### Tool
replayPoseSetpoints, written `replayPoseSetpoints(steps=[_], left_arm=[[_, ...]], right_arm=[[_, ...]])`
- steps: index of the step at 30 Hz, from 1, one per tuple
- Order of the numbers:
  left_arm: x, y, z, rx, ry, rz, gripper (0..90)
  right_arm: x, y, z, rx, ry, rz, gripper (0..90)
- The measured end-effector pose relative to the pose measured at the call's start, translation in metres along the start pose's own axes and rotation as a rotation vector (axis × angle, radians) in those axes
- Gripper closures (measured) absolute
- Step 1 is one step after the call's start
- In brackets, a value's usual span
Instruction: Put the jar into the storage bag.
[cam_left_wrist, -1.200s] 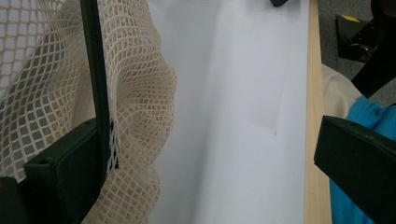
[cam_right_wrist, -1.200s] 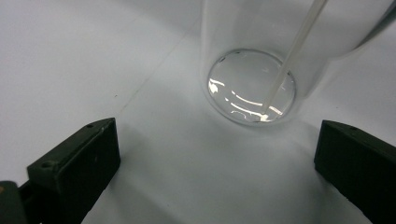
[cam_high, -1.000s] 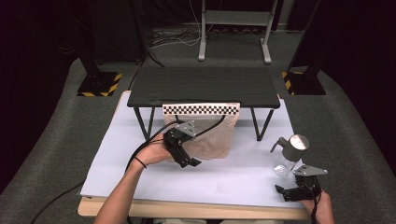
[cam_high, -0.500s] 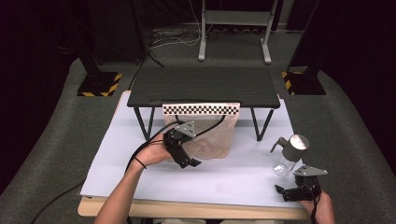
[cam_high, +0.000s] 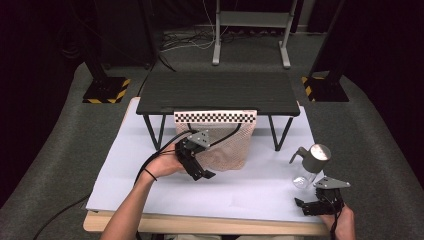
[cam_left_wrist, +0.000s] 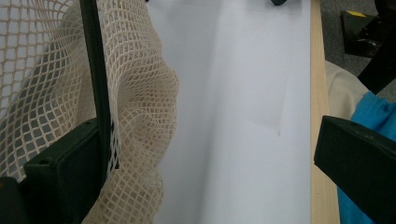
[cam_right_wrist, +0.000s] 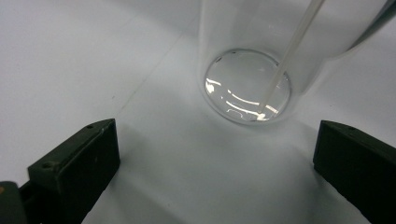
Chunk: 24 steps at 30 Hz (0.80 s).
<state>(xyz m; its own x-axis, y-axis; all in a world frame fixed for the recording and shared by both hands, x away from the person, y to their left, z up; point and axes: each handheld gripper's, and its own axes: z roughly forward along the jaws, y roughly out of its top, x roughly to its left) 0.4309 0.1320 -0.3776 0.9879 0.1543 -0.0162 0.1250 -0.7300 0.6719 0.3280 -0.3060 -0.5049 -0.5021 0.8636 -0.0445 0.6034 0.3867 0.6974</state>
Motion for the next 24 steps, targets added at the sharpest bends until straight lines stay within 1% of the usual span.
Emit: replayPoseSetpoints(steps=[3,4,5,8,12,16,18,22,24], left_arm=[[-0.001,0.000,-0.001,-0.005,-0.003,0.002,0.0],[-0.001,0.000,-0.001,-0.005,-0.003,0.002,0.0],[-0.001,0.000,-0.001,-0.004,-0.002,0.003,0.0],[-0.001,0.000,0.000,-0.004,-0.001,-0.001,0.0],[0.000,0.001,0.000,-0.003,-0.003,-0.002,0.0],[0.001,0.000,0.001,-0.002,-0.006,-0.002,0.0],[0.001,0.000,0.001,-0.001,-0.009,-0.001,0.0],[0.001,0.000,0.001,-0.002,-0.009,-0.002,0.0],[0.001,0.001,0.001,-0.002,-0.008,0.003,0.0]], right_arm=[[0.000,0.000,-0.001,-0.019,-0.018,0.011,0.0],[-0.001,0.000,-0.003,-0.031,-0.017,0.020,0.0],[-0.001,0.000,-0.003,-0.031,-0.017,0.020,0.0],[-0.003,0.001,-0.007,-0.075,-0.014,0.053,0.8],[-0.004,0.004,-0.012,-0.112,-0.019,0.068,0.6],[-0.006,0.012,-0.017,-0.158,-0.025,0.075,0.6],[-0.006,0.017,-0.021,-0.190,-0.029,0.074,0.7],[-0.005,0.029,-0.028,-0.255,-0.061,0.066,0.3],[-0.004,0.035,-0.030,-0.274,-0.068,0.062,0.1]])
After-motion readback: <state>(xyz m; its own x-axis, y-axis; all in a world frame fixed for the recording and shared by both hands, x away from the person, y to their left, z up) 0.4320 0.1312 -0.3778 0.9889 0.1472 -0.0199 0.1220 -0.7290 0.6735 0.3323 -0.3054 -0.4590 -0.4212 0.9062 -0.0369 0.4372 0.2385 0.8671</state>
